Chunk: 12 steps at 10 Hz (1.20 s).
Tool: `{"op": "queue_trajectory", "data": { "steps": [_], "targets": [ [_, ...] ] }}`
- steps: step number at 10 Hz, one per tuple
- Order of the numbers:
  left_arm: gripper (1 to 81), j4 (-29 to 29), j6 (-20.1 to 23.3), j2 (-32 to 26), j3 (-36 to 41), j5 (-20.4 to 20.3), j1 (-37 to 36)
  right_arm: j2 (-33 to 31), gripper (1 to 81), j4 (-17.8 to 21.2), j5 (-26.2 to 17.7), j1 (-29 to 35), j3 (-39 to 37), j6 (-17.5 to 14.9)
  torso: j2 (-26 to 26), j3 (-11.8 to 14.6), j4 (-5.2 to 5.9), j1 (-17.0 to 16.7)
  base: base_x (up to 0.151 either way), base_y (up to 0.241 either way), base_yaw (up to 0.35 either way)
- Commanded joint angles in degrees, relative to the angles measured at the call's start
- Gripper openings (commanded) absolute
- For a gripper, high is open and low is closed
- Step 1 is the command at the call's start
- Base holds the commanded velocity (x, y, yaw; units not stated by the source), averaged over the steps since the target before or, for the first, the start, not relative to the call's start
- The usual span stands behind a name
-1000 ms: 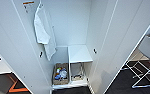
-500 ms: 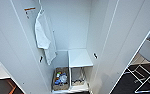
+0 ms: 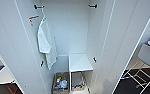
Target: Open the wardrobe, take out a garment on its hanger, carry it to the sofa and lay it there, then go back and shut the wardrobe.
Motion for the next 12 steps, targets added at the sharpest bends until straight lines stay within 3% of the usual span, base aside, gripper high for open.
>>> {"op": "queue_trajectory", "data": {
  "steps": [1,3,5,7,8,10,12],
  "targets": [
    [81.1,-0.3,-0.2,-1.4,0.7,2.0,-2.0,-0.1,81.1,-0.4,-3.4,2.4,-0.3,-0.2,0.0,0.0,0.00,0.1,0.000,0.000,0.000],
    [81.1,-2.9,-0.5,-3.3,0.8,1.6,-2.0,-0.1,81.1,-0.3,-3.4,2.7,-0.5,-0.2,0.0,0.0,0.00,0.1,0.000,0.000,0.000],
    [81.1,-11.6,-0.4,-5.0,1.0,1.7,-0.9,-0.2,81.1,-0.2,-3.3,3.0,-0.5,-0.1,0.0,0.0,0.00,0.1,0.000,0.000,0.000],
    [81.1,-13.6,2.5,-5.5,0.5,2.6,-0.8,-0.3,81.1,-0.3,-3.4,3.7,-0.5,-0.1,0.0,0.0,0.00,0.1,0.000,0.000,0.000],
    [81.1,-19.1,10.2,-5.7,-0.3,2.8,-0.8,-0.3,81.1,-0.1,-3.4,4.0,-0.5,0.1,0.0,0.0,0.00,0.1,0.000,0.000,0.000],
    [81.1,-40.7,33.9,-6.9,-1.4,-0.3,-1.4,-0.5,81.1,0.3,-3.4,4.5,-0.8,0.4,0.0,0.0,0.00,0.1,0.000,0.000,0.000],
    [81.1,-65.4,57.4,-9.1,-0.5,-0.6,-3.2,-1.4,81.1,-0.4,-5.9,5.5,-0.1,0.2,0.0,0.0,0.00,0.1,0.000,0.000,0.000]
  ]
}}
